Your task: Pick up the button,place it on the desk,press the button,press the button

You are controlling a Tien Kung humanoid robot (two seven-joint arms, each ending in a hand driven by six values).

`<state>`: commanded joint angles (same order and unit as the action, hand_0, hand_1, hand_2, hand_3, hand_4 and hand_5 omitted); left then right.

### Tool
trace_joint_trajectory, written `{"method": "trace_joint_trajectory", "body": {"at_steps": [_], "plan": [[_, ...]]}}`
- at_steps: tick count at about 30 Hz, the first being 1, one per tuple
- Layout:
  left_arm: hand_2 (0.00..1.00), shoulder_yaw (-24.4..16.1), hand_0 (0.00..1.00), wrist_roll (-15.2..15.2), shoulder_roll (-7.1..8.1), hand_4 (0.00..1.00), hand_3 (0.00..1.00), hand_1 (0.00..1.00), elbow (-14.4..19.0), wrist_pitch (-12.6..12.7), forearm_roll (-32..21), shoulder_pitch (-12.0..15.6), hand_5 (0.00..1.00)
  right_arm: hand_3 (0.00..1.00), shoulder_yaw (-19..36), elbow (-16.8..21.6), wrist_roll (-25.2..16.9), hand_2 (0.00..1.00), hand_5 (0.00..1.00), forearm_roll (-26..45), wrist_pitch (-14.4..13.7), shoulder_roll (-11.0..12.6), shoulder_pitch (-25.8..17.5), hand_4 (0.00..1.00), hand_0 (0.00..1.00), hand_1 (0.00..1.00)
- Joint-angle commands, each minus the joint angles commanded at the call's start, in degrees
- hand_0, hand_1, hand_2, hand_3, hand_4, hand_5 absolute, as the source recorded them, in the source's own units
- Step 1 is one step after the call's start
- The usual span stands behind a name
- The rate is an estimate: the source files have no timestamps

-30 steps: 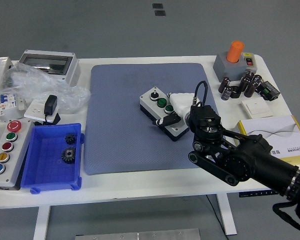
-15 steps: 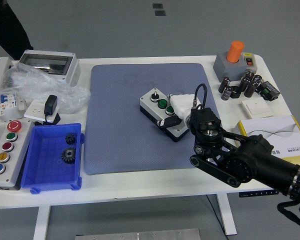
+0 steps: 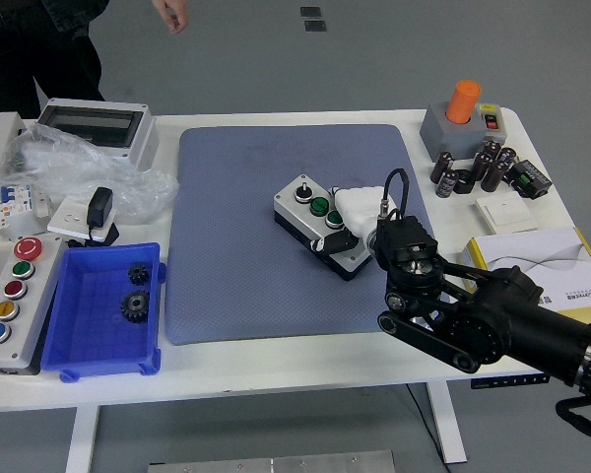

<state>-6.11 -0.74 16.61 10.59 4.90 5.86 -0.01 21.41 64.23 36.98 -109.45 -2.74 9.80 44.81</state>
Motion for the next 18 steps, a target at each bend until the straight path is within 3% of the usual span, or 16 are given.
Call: {"method": "trace_joint_trajectory", "body": {"at_steps": [5,10,11,16,17,18], "plan": [[0.596,-0.1,0.597,0.0,-0.03,0.622,0.62,0.624,0.0,0.0,0.1,0.0,0.311,0.383,-3.0,1.7,-0.5,0.358,0.003,1.7,-1.2,1.8,0.9,0.573,0.197,0.401],[0.596,-0.2,0.597,0.1,-0.1,0.622,0.62,0.624,0.0,0.1,0.0,-0.1,0.311,0.383,-5.4,3.3,-4.2,0.358,0.003,1.8,-3.4,3.5,2.3,0.573,0.197,0.401],[0.596,-0.2,0.598,0.1,-0.11,0.618,0.62,0.626,0.0,0.1,0.1,-0.1,0.315,0.425,-5.8,3.5,-5.1,0.386,0.002,1.9,-3.8,3.8,2.5,0.561,0.295,0.448],[0.596,-0.3,0.598,0.1,-0.15,0.618,0.62,0.626,0.0,0.2,0.0,-0.1,0.315,0.425,-8.6,4.5,-10.4,0.386,0.002,3.0,-6.1,4.9,3.6,0.561,0.295,0.448],[0.596,-0.3,0.598,0.2,-0.15,0.615,0.62,0.626,0.0,0.2,0.0,-0.2,0.321,0.416,-9.2,4.6,-11.6,0.393,0.002,3.2,-6.6,5.0,3.9,0.552,0.453,0.502],[0.596,-0.3,0.598,0.2,-0.17,0.615,0.62,0.626,0.0,0.2,0.0,-0.2,0.321,0.416,-9.8,4.7,-12.7,0.393,0.002,3.5,-7.3,5.2,4.2,0.552,0.453,0.502]]}}
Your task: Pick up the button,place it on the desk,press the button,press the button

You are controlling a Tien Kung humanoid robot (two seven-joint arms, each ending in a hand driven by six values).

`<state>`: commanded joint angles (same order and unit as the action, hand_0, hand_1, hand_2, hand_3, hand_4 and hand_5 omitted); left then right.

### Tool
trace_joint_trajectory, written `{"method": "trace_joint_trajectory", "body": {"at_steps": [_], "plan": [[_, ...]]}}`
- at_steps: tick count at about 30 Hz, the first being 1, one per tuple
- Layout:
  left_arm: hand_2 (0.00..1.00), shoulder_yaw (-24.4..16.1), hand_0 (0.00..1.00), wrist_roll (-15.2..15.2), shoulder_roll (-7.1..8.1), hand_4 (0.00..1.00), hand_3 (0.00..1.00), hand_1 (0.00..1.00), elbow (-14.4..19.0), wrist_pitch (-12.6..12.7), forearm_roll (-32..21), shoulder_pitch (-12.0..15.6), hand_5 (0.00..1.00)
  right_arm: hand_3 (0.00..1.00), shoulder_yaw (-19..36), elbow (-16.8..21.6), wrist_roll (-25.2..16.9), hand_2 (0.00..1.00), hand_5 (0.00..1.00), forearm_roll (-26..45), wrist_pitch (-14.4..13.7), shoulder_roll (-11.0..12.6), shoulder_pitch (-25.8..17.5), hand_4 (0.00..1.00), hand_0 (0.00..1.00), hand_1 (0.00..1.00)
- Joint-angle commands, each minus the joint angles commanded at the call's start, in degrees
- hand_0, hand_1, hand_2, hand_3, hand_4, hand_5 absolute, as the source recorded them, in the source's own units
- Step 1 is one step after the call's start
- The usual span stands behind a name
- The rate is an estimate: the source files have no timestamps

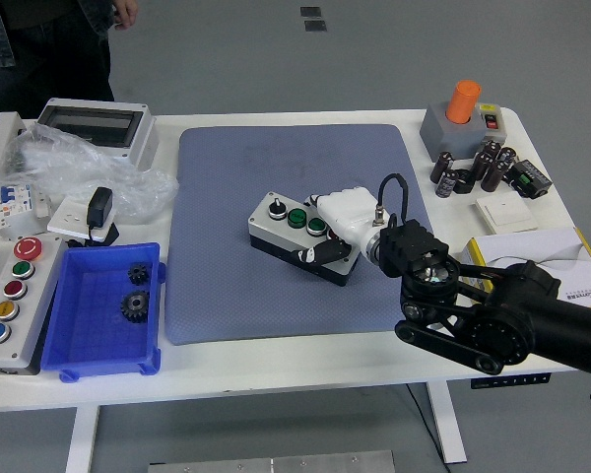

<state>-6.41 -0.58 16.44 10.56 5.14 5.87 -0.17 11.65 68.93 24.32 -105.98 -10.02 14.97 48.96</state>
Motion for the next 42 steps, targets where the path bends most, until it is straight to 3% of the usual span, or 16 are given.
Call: {"method": "trace_joint_trajectory", "body": {"at_steps": [13,23,31,42], "plan": [[0.597,0.1,0.594,0.0,-0.07,0.622,0.62,0.627,0.0,0.1,0.0,0.0,0.348,0.4,-7.9,-1.2,-11.3,0.387,0.002,-0.5,-7.1,1.5,4.3,0.534,0.392,0.491],[0.598,0.1,0.593,0.0,-0.12,0.619,0.62,0.627,0.0,0.2,0.1,-0.1,0.354,0.41,-10.5,-3.0,-16.1,0.391,0.002,-2.9,-10.7,1.5,5.7,0.527,0.429,0.522],[0.598,0.0,0.593,0.0,-0.16,0.618,0.62,0.627,0.0,0.2,0.3,-0.1,0.36,0.407,-11.3,-6.5,-19.0,0.393,0.002,-2.9,-11.4,0.6,6.2,0.51,0.434,0.532],[0.596,0.3,0.591,0.0,-0.19,0.614,0.619,0.627,0.0,0.2,0.0,-0.1,0.357,0.417,-11.0,-7.9,-19.2,0.412,0.002,-4.8,-10.2,0.4,6.5,0.51,0.467,0.563]]}}
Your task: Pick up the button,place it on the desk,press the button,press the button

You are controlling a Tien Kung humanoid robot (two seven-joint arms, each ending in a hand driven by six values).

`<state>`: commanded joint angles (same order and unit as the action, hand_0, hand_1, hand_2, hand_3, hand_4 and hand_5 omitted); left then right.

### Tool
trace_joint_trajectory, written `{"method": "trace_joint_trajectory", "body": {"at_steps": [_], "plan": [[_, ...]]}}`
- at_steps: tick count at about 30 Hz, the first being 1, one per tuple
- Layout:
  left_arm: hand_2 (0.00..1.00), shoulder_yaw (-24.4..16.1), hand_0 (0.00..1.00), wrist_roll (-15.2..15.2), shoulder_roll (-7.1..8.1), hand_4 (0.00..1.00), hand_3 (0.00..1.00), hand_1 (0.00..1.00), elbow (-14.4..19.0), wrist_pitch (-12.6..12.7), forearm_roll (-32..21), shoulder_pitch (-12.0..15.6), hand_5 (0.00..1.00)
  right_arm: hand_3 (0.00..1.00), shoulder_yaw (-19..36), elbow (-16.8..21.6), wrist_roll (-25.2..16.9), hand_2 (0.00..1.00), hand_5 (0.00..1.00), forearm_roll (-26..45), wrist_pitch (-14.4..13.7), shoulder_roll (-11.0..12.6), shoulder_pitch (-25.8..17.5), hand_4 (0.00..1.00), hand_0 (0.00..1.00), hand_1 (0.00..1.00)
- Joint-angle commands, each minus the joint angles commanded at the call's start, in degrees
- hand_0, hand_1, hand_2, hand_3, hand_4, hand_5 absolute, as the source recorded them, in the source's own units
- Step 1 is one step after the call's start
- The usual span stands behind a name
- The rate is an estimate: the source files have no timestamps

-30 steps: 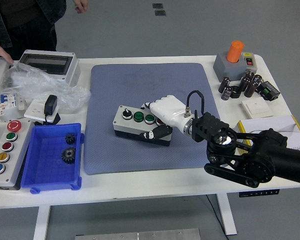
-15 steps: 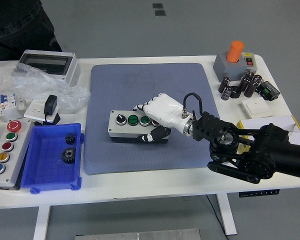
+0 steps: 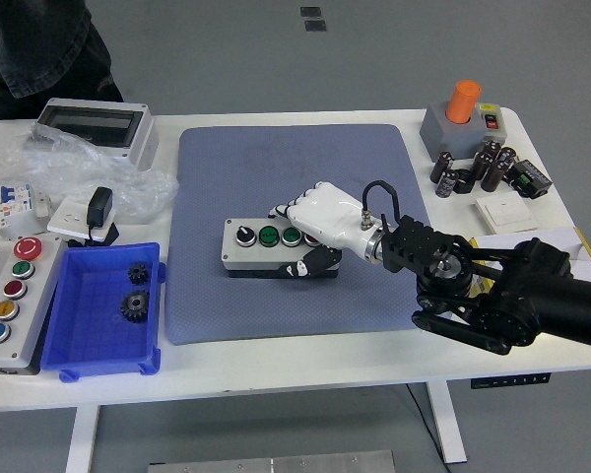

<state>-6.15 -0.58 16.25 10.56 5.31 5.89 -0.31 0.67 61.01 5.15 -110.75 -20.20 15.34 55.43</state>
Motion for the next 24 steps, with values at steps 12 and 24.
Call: {"method": "trace_joint_trajectory", "body": {"at_steps": [12,24], "plan": [[0.595,0.2,0.591,0.0,0.0,0.604,0.617,0.628,0.0,-0.1,-0.2,0.0,0.348,0.464,0.6,-0.6,0.1,0.679,0.002,-0.6,2.1,-0.1,-0.2,0.417,0.553,0.658],[0.594,0.3,0.591,0.0,-0.04,0.599,0.617,0.628,0.0,-0.2,-0.1,0.0,0.34,0.67,-0.2,0.9,1.0,0.705,0.047,2.4,2.2,0.1,-0.2,0.576,0.571,0.656]]}}
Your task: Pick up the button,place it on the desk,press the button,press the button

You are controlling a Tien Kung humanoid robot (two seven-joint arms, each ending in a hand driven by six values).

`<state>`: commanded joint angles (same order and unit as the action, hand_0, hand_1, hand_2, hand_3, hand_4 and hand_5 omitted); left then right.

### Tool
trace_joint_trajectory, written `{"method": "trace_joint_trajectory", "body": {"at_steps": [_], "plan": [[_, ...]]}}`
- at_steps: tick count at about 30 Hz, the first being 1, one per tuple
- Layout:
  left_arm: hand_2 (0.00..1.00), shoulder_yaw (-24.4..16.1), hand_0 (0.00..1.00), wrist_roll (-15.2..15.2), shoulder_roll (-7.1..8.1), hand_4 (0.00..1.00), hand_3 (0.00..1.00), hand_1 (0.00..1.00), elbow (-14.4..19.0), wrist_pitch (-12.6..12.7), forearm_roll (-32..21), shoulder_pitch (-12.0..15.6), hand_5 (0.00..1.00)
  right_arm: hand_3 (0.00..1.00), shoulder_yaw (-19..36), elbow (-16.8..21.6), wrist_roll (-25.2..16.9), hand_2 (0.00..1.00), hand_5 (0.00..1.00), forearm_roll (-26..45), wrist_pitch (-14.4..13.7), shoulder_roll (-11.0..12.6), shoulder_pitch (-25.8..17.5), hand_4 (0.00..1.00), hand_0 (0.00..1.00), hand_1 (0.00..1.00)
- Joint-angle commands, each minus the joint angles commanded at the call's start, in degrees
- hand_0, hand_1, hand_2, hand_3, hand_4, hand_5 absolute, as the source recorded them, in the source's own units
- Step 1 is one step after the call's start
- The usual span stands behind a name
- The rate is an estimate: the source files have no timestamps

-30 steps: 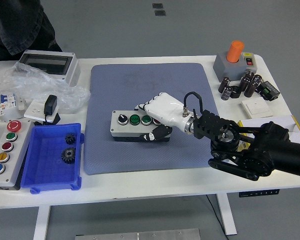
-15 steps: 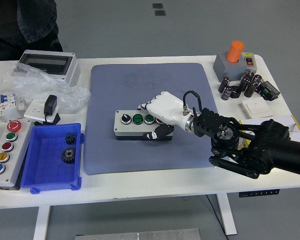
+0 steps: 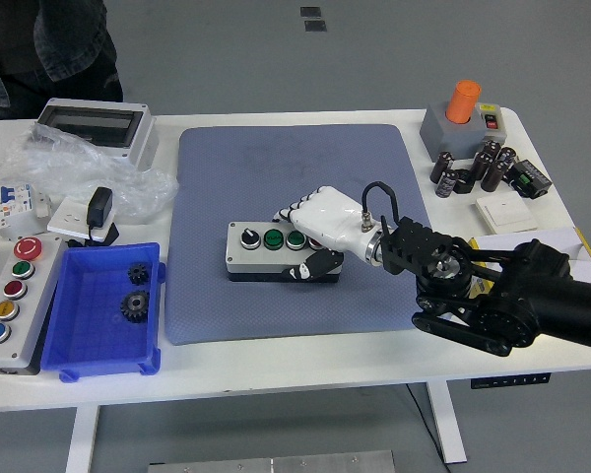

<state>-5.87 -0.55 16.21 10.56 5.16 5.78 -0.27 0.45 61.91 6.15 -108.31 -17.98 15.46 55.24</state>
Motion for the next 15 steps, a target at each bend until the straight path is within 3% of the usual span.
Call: {"method": "trace_joint_trajectory", "body": {"at_steps": [4,5,10,11,15], "plan": [[0.594,-0.1,0.591,0.0,-0.01,0.599,0.617,0.628,0.0,0.0,0.2,0.0,0.34,0.67,0.3,0.1,0.7,0.705,0.047,0.5,0.7,-0.1,-0.1,0.576,0.571,0.656],[0.593,-0.1,0.591,0.0,-0.02,0.593,0.615,0.628,0.0,-0.1,0.2,0.0,0.335,0.698,0.3,0.1,0.9,0.727,0.151,0.5,0.9,-0.1,-0.1,0.722,0.585,0.661],[0.593,0.1,0.591,0.1,-0.02,0.593,0.615,0.628,0.0,-0.1,0.0,0.1,0.335,0.698,0.5,-0.3,1.9,0.727,0.151,0.7,1.9,-0.1,-0.2,0.722,0.585,0.661],[0.591,0.1,0.591,0.1,-0.01,0.594,0.613,0.627,0.0,-0.1,0.0,0.1,0.336,0.803,0.5,-0.4,2.0,0.753,0.362,0.7,2.1,-0.1,-0.2,0.944,0.592,0.665],[0.591,0.1,0.591,0.2,-0.02,0.594,0.613,0.627,0.0,-0.2,-0.1,0.1,0.336,0.803,0.6,-0.6,2.5,0.753,0.362,0.9,2.6,-0.2,-0.3,0.944,0.592,0.665]]}}
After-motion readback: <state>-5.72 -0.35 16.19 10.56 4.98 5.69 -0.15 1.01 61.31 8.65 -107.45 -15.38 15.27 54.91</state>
